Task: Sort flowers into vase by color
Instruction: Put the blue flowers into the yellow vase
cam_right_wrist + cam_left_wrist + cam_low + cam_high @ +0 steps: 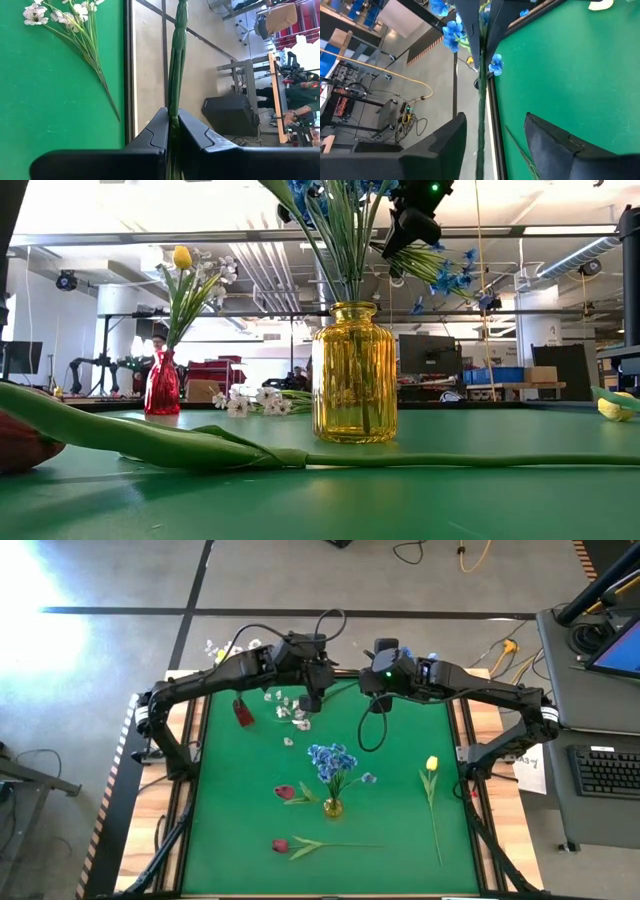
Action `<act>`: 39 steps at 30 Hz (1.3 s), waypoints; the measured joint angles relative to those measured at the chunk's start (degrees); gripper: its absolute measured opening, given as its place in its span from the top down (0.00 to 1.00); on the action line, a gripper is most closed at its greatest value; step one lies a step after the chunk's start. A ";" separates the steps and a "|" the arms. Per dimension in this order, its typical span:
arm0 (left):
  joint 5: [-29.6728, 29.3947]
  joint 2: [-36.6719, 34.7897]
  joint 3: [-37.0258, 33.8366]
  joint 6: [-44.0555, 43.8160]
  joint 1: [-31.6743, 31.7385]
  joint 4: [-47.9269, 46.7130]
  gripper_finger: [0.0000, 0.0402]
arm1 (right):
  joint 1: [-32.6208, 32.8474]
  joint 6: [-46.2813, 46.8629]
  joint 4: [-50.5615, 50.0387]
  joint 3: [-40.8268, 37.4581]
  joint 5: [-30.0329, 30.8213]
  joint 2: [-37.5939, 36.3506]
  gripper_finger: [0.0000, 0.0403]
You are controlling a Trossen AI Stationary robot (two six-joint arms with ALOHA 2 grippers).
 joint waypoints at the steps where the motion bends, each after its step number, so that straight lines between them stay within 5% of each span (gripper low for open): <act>1: -0.01 0.00 0.00 -0.22 0.21 -0.01 0.58 | 0.00 0.00 0.00 0.00 -0.01 0.00 0.96; 14: 0.41 0.13 -0.46 -1.26 1.15 0.36 0.97 | 0.00 -0.02 -0.02 0.00 -0.22 0.00 0.96; 22: 0.65 0.13 -0.52 -3.50 1.17 1.53 1.00 | 0.02 0.22 -0.03 -0.02 -0.37 0.02 0.92; 39: 10.73 -3.64 -4.93 -12.54 4.82 2.96 1.00 | 0.02 8.79 4.89 -0.05 0.02 -4.63 0.51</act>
